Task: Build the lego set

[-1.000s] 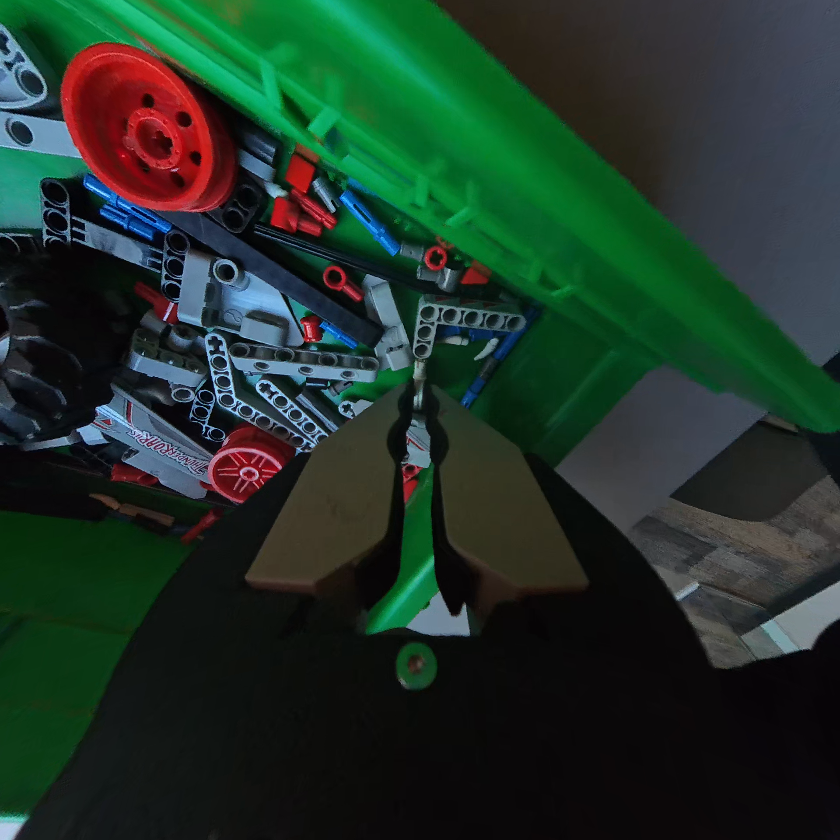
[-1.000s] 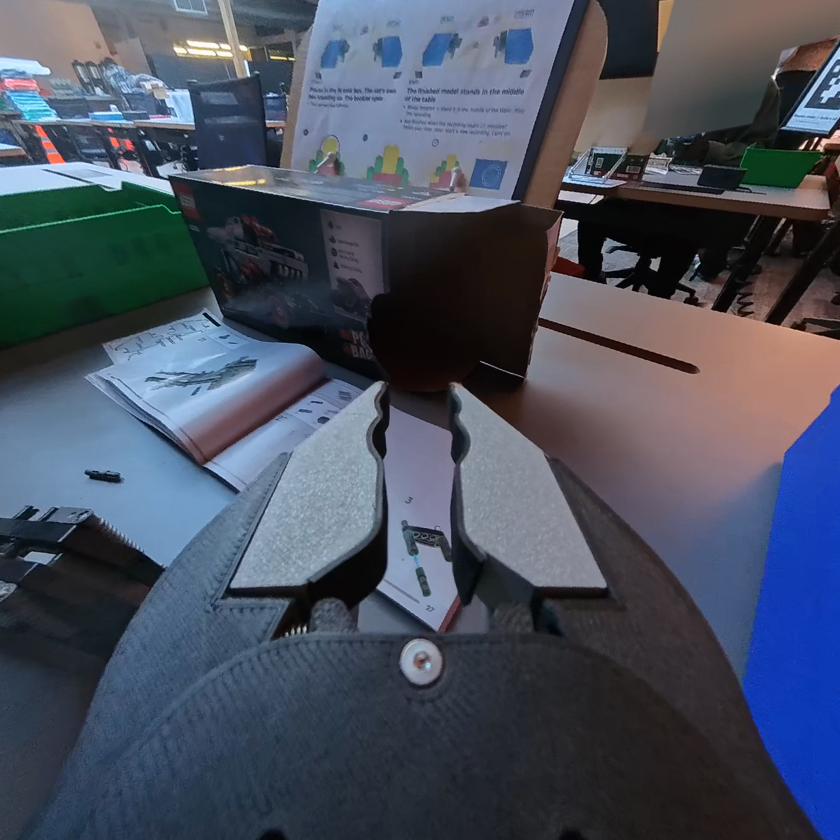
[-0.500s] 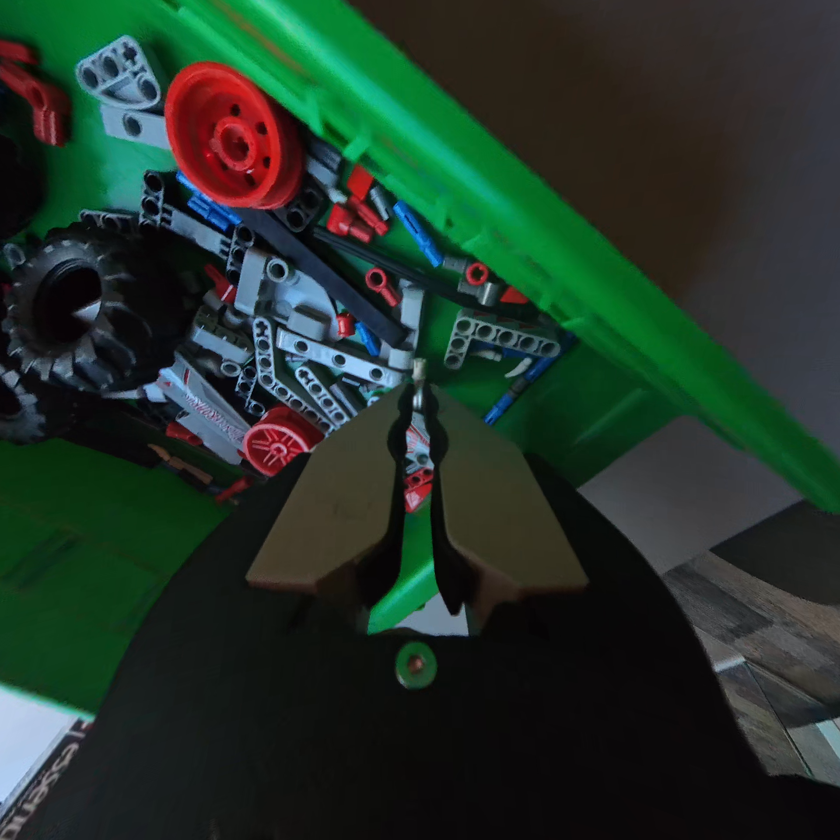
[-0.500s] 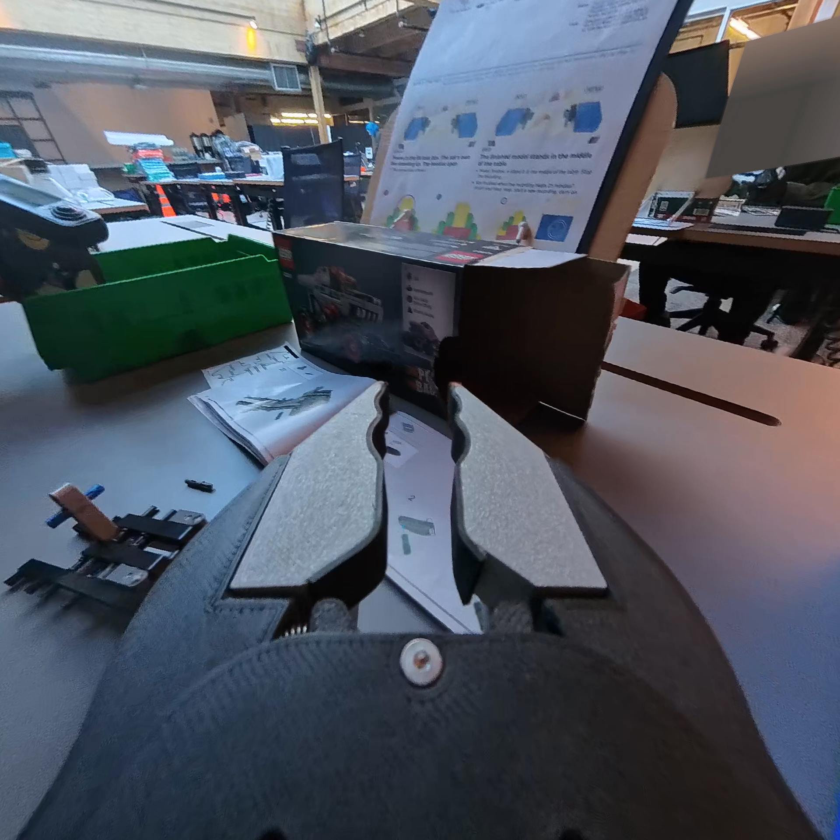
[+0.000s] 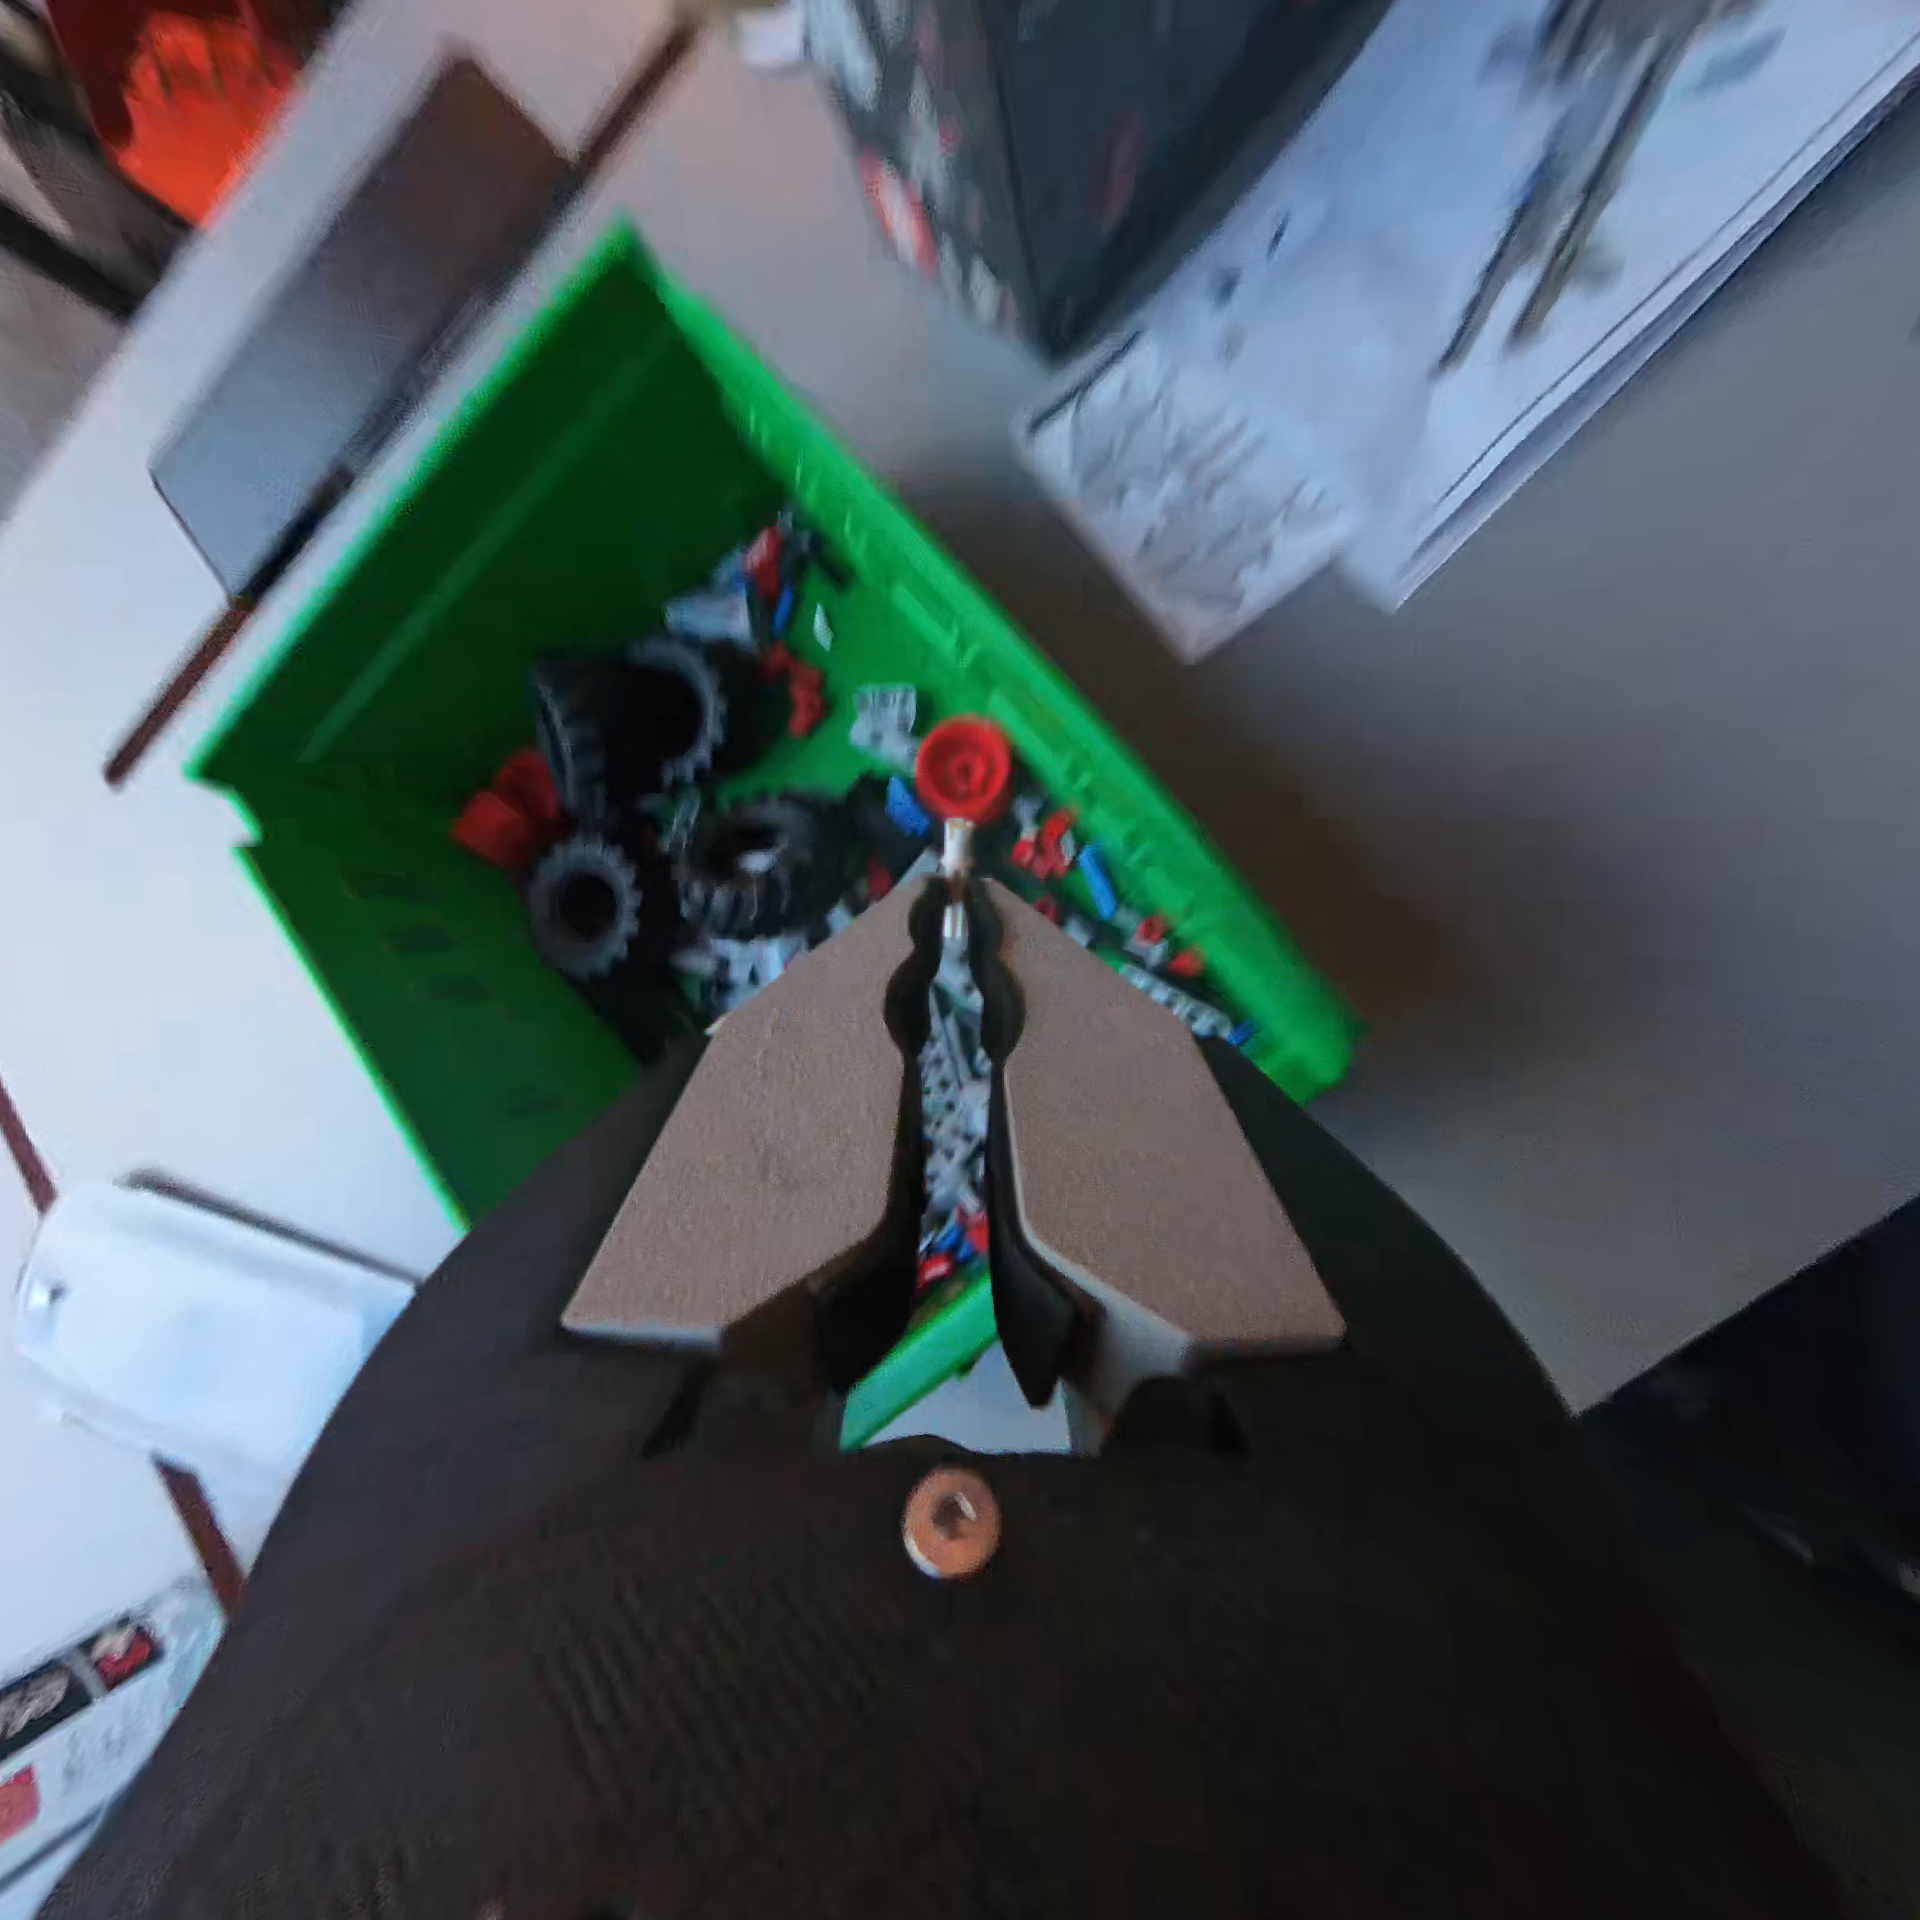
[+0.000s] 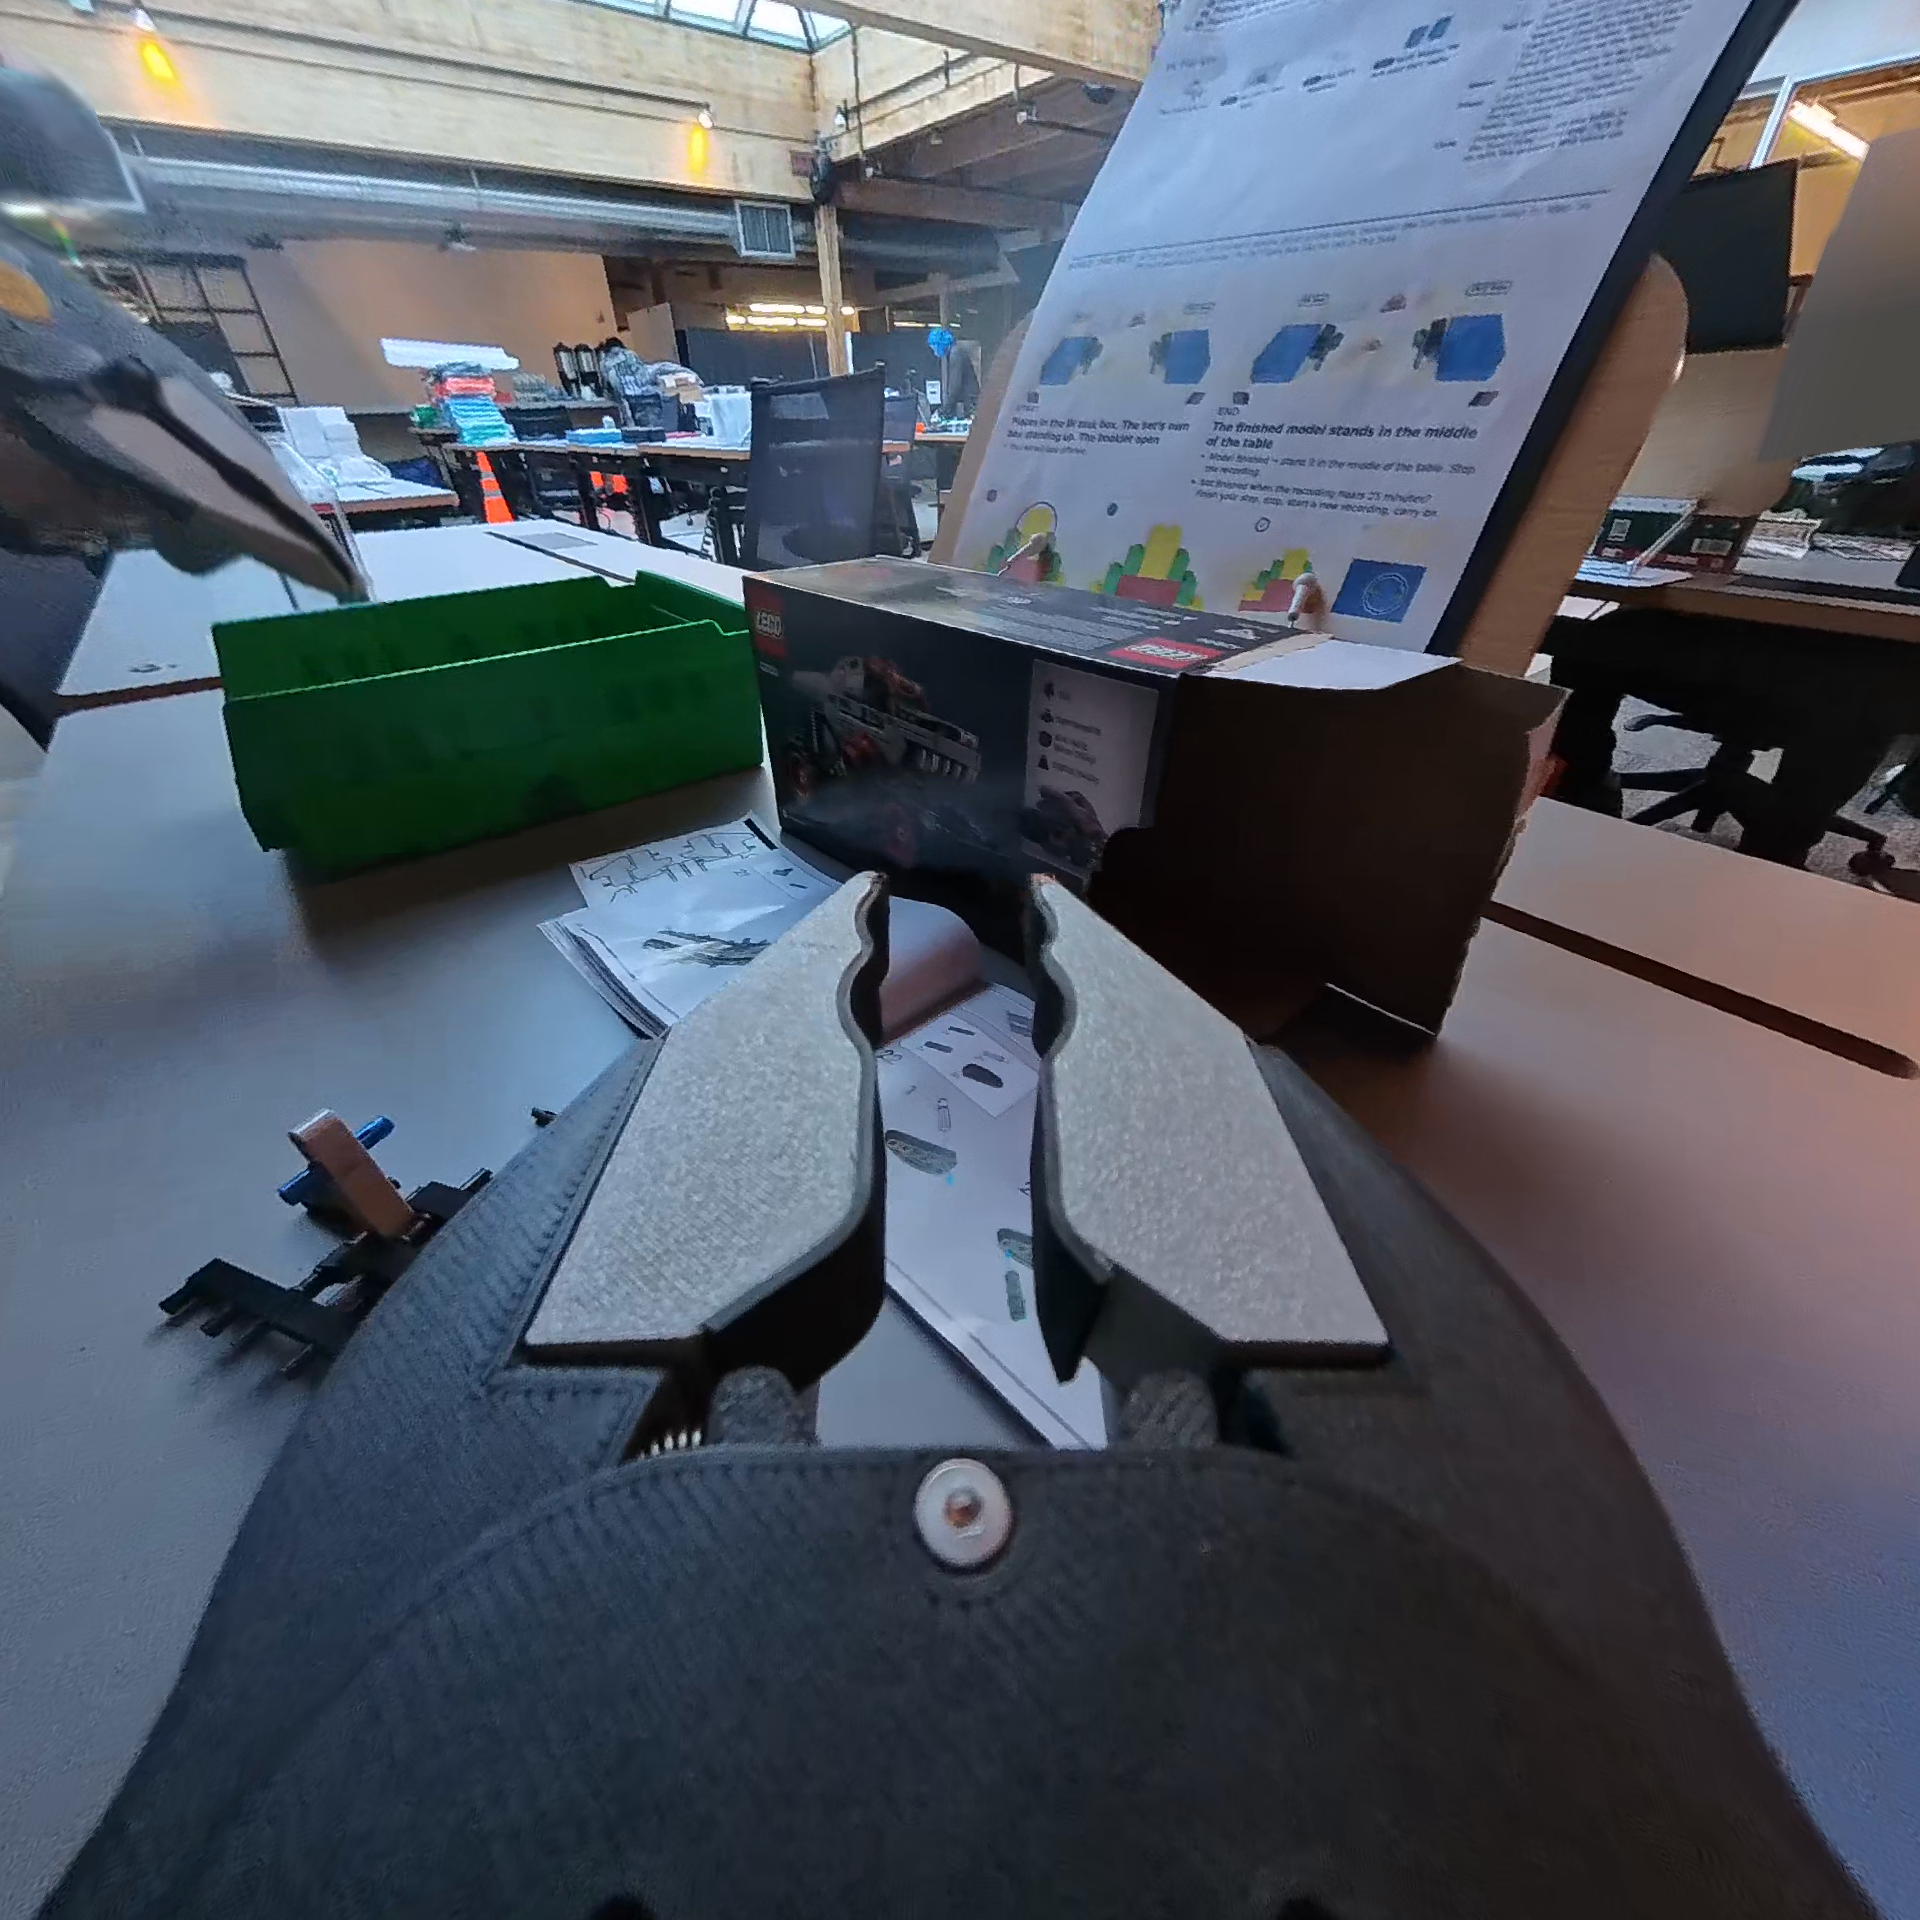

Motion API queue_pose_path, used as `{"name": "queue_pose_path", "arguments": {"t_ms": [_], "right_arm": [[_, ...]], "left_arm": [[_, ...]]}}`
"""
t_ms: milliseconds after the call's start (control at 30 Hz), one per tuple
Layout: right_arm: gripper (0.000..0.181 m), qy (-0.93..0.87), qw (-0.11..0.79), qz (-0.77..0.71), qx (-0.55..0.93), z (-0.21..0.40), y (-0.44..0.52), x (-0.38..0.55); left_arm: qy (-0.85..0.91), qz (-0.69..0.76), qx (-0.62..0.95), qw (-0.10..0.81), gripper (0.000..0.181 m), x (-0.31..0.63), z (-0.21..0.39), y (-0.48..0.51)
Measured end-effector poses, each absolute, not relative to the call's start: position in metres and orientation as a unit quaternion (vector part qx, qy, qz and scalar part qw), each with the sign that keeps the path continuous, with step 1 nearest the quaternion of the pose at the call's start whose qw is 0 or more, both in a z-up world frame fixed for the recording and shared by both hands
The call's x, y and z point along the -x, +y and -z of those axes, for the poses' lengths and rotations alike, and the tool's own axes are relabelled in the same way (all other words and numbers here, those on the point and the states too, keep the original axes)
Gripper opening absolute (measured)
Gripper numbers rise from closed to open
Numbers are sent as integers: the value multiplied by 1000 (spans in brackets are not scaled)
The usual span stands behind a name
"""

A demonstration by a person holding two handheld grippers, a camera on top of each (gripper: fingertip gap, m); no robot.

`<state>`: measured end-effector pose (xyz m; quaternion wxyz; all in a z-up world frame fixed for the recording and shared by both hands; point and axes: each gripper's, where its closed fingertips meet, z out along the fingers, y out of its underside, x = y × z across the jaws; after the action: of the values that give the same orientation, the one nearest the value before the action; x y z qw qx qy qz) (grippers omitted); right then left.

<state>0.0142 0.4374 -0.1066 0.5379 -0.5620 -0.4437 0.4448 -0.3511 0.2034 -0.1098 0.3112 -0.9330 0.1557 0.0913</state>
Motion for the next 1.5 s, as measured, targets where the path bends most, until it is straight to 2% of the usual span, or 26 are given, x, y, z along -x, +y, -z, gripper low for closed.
{"name": "queue_pose_path", "arguments": {"t_ms": [33,167,367,533,700,933,1133,1367,1500], "right_arm": [[23,-446,536,-445,562,107,437,-14],[23,-453,527,-442,567,112,436,-11],[23,-476,507,-437,571,122,431,-5],[21,-495,491,-442,565,126,423,0],[20,-517,455,-487,536,122,403,5],[21,-539,401,-574,467,96,351,19],[17,-575,375,-571,450,102,323,34],[2,-583,385,-552,456,107,321,40],[1,-583,371,-560,457,110,320,41]], "left_arm": [[164,-79,923,337,2,336,97,208],[233,9,877,421,2,248,63,229],[318,121,818,463,2,131,74,276],[327,236,777,484,2,71,88,315],[289,323,760,484,2,52,104,334],[302,298,766,483,2,46,119,329],[319,270,762,495,2,36,121,328],[334,260,754,502,2,27,120,325],[334,258,759,496,2,27,123,325]]}}
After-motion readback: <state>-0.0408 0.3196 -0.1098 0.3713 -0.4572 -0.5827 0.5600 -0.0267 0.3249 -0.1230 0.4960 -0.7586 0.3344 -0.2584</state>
